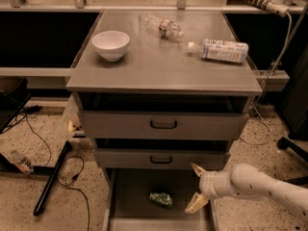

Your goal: Pick green can from bottom drawer and place on counter

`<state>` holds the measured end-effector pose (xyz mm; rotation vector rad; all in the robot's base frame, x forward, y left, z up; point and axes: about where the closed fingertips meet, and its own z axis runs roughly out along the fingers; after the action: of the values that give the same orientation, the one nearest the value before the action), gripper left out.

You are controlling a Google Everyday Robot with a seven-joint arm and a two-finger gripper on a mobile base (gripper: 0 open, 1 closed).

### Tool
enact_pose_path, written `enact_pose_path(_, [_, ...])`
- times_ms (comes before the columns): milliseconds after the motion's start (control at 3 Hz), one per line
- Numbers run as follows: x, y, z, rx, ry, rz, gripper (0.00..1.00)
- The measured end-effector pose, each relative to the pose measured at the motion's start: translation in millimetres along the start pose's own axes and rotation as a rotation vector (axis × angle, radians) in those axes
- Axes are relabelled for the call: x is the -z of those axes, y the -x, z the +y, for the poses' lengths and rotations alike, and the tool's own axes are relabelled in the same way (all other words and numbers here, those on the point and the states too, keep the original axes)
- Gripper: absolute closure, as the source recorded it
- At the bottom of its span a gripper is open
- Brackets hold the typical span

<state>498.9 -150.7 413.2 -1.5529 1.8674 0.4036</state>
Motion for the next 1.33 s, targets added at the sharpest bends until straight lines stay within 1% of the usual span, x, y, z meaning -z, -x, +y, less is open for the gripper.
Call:
enact_pose_path(333, [-3.7,-0.1,1.8,-0.002,0.007,-0.002,0.0])
enact_pose_path(667, [-28.8,-7.1,8.5,0.01,0.033,0.007,0.0])
enact_pose_path(1000, [-58.9,-23.4,14.0,0.021,0.044,0.019,0.0])
enact_pose_path(1333, [-85.3,-37.7,19.2,0.035,0.053,0.016,0.0])
